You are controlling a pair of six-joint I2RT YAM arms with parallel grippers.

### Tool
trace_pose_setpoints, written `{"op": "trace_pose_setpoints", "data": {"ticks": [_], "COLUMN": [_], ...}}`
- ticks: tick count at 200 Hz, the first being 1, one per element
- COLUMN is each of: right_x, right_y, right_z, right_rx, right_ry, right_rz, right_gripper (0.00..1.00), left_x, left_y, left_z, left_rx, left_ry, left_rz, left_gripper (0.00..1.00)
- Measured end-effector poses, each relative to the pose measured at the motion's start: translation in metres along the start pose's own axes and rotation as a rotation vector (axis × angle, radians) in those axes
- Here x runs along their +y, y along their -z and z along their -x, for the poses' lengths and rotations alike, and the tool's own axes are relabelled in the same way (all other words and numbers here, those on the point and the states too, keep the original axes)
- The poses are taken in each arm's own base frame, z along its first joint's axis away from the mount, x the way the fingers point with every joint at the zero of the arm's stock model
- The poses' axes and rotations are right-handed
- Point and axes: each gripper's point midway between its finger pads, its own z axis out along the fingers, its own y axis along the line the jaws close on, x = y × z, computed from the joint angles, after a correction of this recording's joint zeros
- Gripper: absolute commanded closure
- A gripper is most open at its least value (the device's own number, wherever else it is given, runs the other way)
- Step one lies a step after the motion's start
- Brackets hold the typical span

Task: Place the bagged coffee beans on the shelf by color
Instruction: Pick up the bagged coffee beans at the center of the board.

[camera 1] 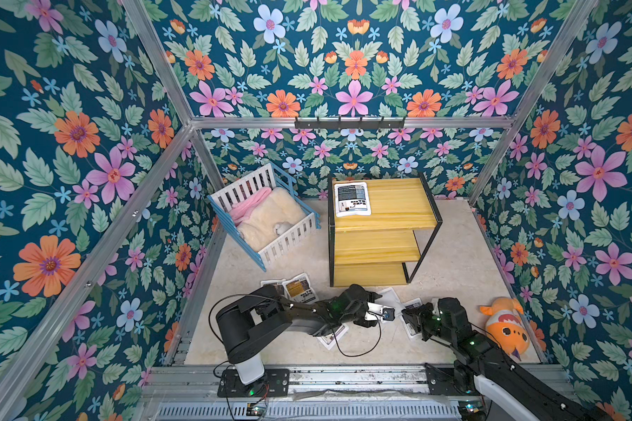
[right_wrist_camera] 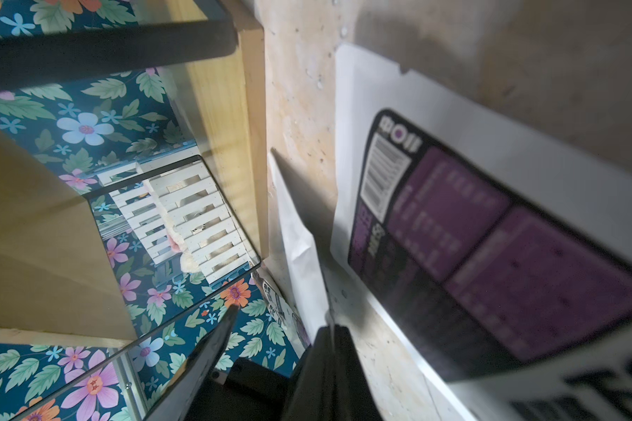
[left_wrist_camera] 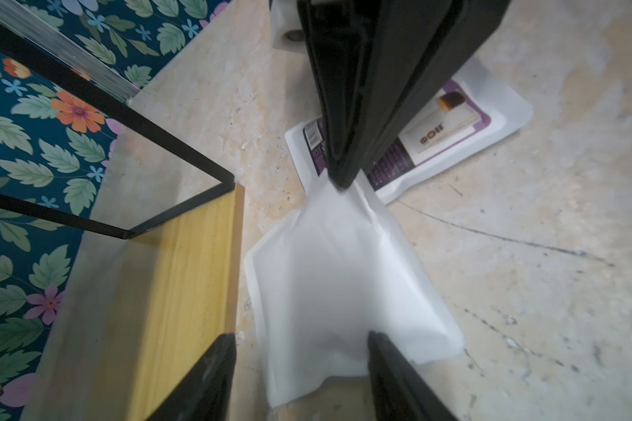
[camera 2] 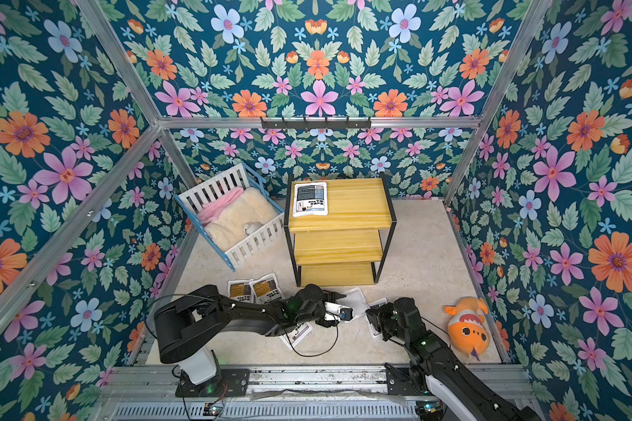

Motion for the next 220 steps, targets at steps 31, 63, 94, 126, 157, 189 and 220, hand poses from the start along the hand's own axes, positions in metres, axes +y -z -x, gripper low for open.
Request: {"op": "trace_pose_setpoints", "data": {"ticks": [31, 63, 94, 126, 157, 189, 220], "right_x": [0.016, 0.049, 0.066, 0.077, 0.091, 0.105, 0.101], "right_y": [0.007, 0.023, 0.036, 0.043, 0.05, 0.057, 0.057], "right_z": [-0.006, -0.023, -0.033, -0.035, -0.027, -0.015, -0.003], "right_rx": [0.021, 0.081, 0.116, 0.112, 0.042, -0.042, -0.106], "right_ry": [0.009, 0.064, 0.07, -0.016, -0.11, -0.178, -0.246], "right_rz": [0.034, 0.045, 0.018, 0.012, -0.025, 0.002, 0.006], "right_gripper": [1.0, 1.0, 1.0, 1.0, 1.0, 1.0, 1.0], "left_x": [0.019, 0.036, 0.035, 0.025, 0.007, 0.013, 0.022], "left_y": [0.043, 0.096, 0.127, 0.129, 0.112, 0.098, 0.086], "left_z": [0.032, 0.044, 0.049, 0.05, 0.048, 0.053, 0.069], "left_rx": [-0.087, -0.118, -0.114, -0.139, -0.192, -0.243, -0.314], "left_ry": [-0.021, -0.101, -0.224, -0.145, 0.025, 0.13, 0.166], "left_rz": [0.089, 0.189, 0.186, 0.138, 0.088, 0.116, 0.14], "left_gripper": [0.25, 0.25, 0.26, 0.29, 0.31, 0.34, 0.35]}}
